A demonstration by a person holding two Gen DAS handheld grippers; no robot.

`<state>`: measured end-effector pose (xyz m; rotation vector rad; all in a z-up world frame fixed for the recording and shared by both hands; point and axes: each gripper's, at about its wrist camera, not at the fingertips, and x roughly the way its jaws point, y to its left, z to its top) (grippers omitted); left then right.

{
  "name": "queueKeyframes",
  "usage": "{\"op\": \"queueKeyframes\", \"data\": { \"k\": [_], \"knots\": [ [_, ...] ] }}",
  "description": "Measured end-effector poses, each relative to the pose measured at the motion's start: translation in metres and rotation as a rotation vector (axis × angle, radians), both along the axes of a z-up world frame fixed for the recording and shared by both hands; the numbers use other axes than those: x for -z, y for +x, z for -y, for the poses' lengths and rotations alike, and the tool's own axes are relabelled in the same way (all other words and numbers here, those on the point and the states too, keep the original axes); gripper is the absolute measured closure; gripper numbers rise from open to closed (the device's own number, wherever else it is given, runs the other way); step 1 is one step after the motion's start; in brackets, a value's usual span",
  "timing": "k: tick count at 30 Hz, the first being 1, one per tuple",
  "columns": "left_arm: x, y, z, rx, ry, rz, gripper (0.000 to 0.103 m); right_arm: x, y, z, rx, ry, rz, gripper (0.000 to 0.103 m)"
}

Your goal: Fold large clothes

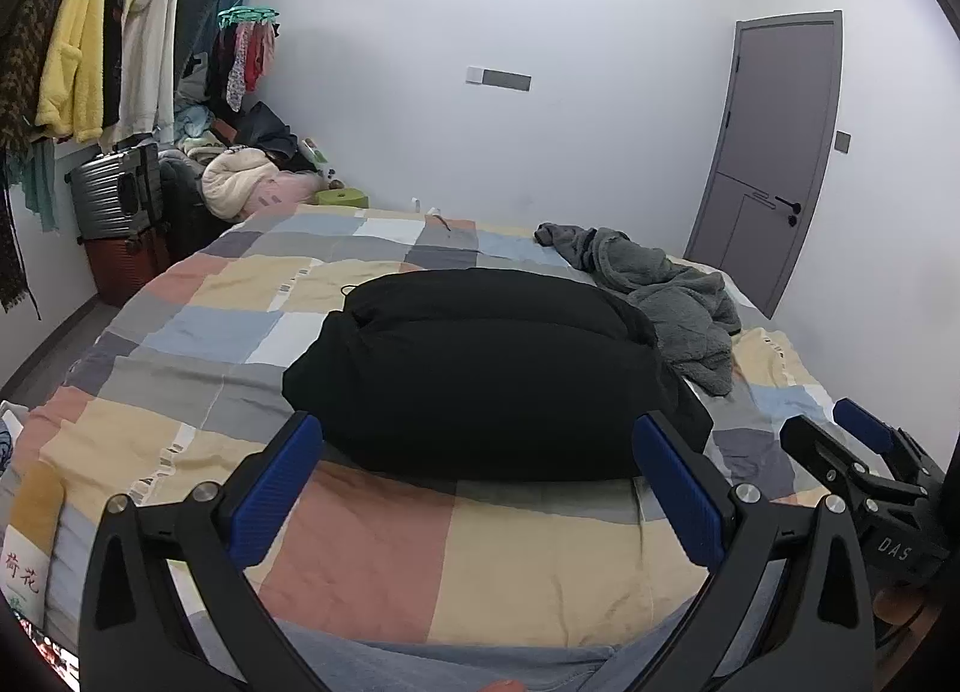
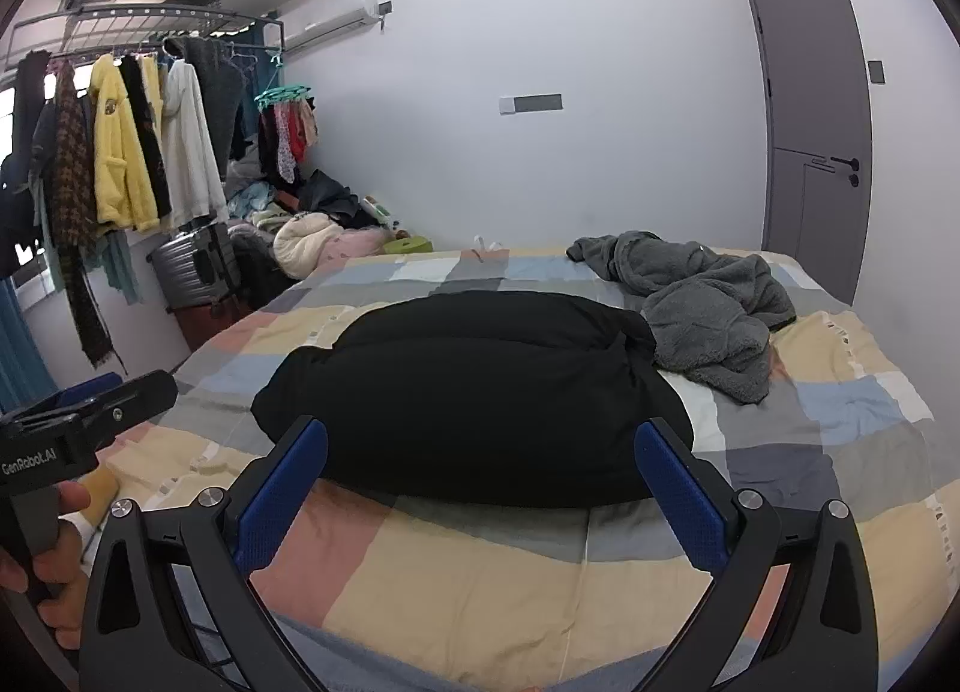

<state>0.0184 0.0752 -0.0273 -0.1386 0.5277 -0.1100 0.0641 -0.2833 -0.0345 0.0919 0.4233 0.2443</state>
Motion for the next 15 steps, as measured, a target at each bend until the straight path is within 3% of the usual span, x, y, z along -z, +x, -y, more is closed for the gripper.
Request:
{"op": "queueKeyframes", "data": {
  "k": [15],
  "knots": [
    [0.004, 0.001, 0.005, -0.003, 0.017, -0.023, 0.0, 0.003, -0.006, 0.012, 0.013, 0.019, -0.007, 0.0]
  ]
}}
